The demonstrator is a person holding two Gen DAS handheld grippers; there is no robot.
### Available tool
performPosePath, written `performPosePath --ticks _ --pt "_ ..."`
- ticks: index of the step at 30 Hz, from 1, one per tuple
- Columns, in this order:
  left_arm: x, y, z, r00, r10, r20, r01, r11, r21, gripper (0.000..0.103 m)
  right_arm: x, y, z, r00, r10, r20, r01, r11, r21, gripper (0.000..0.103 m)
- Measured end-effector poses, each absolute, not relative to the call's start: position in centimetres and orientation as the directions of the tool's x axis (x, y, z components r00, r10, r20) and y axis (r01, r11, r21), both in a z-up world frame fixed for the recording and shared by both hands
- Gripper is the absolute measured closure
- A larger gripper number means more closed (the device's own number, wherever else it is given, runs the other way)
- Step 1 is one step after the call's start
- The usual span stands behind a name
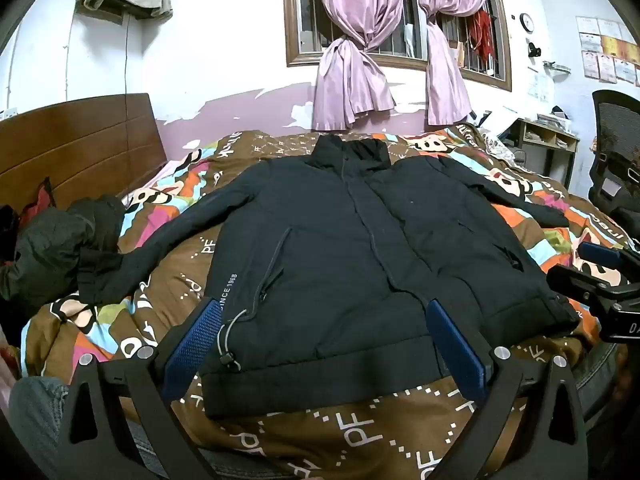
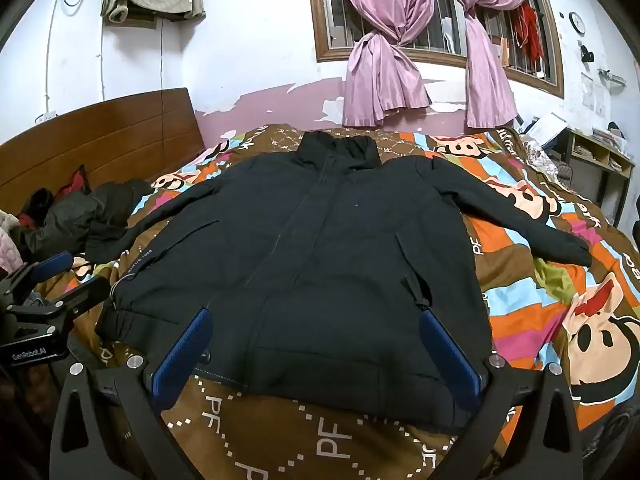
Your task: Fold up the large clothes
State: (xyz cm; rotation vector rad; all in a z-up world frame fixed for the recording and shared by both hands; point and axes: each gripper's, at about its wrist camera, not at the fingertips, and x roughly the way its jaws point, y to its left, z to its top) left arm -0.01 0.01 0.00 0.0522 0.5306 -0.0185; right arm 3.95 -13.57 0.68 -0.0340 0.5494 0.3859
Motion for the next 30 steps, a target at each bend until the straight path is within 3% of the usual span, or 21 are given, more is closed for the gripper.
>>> performPosePath --ticks 30 --pt "0.0 0.0 0.0 0.862 -0.001 -0.507 0.032 0.998 0.052 0.003 4.4 -13.7 0.0 0.770 0.353 -0.531 -0.353 0.929 0.106 0.000"
